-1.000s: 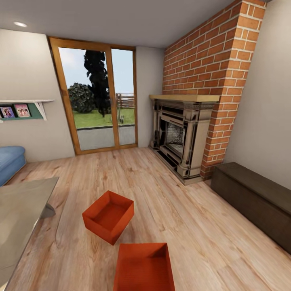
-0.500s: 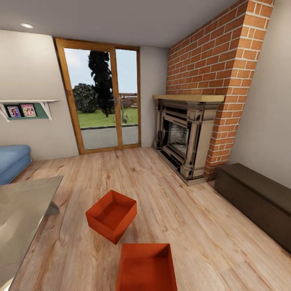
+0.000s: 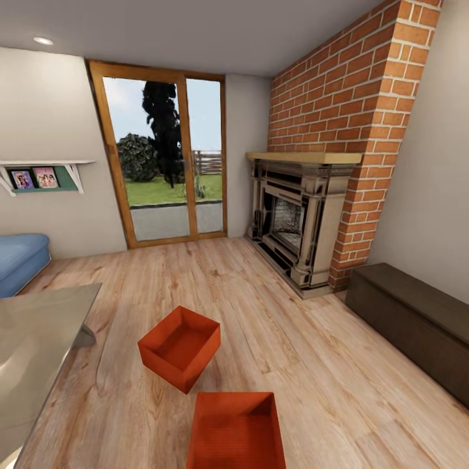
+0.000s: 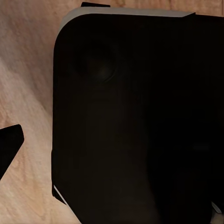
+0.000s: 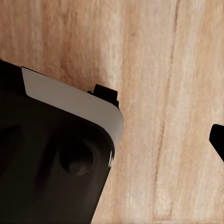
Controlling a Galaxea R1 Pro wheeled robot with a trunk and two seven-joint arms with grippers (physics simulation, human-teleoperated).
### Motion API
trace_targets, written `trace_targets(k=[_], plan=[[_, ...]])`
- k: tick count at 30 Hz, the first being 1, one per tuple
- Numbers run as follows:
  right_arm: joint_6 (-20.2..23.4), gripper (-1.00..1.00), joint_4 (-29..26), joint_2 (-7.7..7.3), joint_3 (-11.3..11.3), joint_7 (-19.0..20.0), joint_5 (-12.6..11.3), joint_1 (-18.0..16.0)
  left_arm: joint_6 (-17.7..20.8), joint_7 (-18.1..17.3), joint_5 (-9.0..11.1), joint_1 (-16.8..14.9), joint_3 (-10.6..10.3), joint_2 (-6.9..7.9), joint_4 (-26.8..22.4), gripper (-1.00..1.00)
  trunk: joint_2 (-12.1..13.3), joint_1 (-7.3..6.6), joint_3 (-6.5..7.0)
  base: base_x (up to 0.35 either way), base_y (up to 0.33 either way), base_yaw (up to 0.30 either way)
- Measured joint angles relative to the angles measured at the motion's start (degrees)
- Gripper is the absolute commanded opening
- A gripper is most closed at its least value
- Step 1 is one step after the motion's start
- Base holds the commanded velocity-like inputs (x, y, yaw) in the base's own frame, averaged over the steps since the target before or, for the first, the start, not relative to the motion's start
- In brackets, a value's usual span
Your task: Move the two storage containers from the living room to the garage. In the garage, place one container on the floor and stack the other container on top of it (either order is fine).
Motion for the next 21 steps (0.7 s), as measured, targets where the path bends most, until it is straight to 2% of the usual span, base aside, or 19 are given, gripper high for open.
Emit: trace_targets(k=[21], plan=[[0.6,1.00,0.0,0.95,-0.5,0.6,-0.6,0.0,0.0,0.0,-0.4,0.0,-0.2,0.82,0.1,1.00,0.0,0.00,-1.85,0.000,0.000,0.000]])
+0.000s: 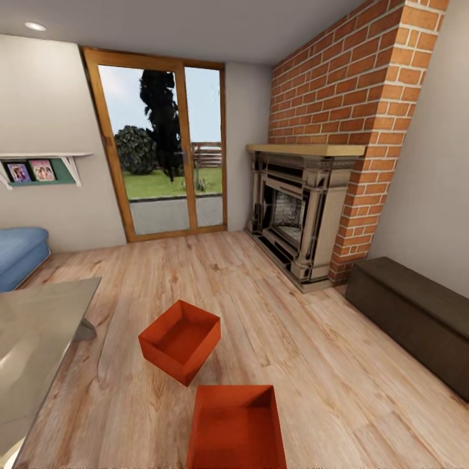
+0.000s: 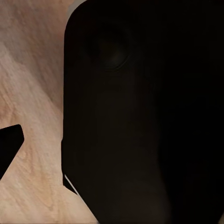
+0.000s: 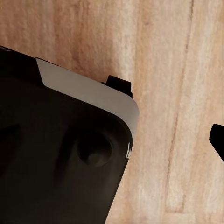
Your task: Move the two storage containers from the living room to the garage. In the garage, place one container on the floor and stack the other container on top of it (either order is fine).
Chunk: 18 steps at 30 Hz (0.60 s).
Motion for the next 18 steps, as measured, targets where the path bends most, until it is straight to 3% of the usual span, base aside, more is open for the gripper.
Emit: trace_targets(k=[18], plan=[[0.0,1.00,0.0,0.10,0.0,0.2,0.0,0.0,0.0,0.0,-0.1,0.0,-0.1,0.03,0.0,1.00,0.0,0.00,-1.64,0.000,0.000,0.000]])
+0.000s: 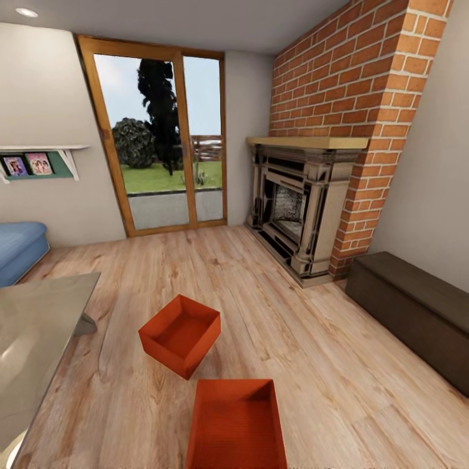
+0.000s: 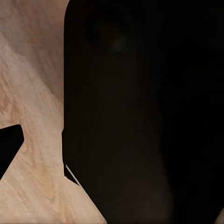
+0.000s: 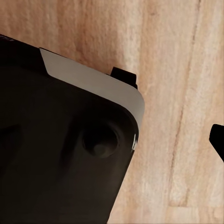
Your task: Move the two storage containers from the living room to the garage. In the garage, place one container on the floor and stack the other container on top of it (either order is fine).
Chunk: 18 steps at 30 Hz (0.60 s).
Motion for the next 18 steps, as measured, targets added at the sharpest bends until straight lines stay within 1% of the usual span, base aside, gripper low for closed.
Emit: trace_targets(k=[18], plan=[[0.0,1.00,0.0,-0.06,0.0,0.0,0.0,0.0,0.0,0.0,0.0,0.0,0.0,0.00,0.0,1.00,0.0,0.00,-1.64,0.000,0.000,0.000]])
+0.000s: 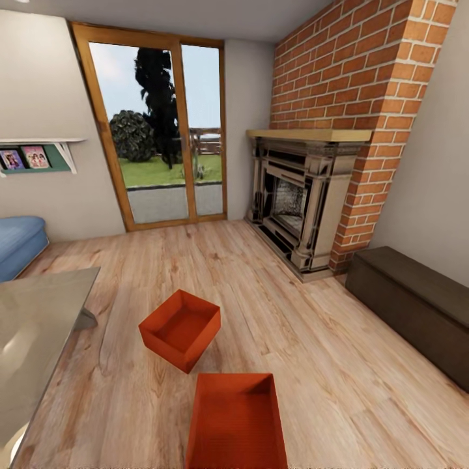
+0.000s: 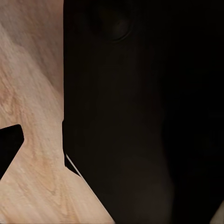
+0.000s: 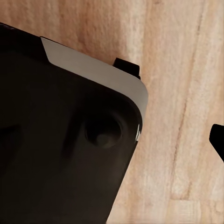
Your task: Move the two storage containers from the living room to the garage. In the garage, place one container on the floor and stack the other container on top of it (either order is fine).
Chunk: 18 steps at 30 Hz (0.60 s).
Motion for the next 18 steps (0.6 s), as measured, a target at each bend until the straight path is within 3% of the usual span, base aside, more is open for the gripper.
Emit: trace_targets(k=[18], plan=[[0.0,1.00,0.0,0.03,0.0,-0.1,0.0,0.0,0.0,0.0,0.0,0.0,0.0,0.00,0.0,1.00,0.0,0.00,-1.64,0.000,0.000,0.000]])
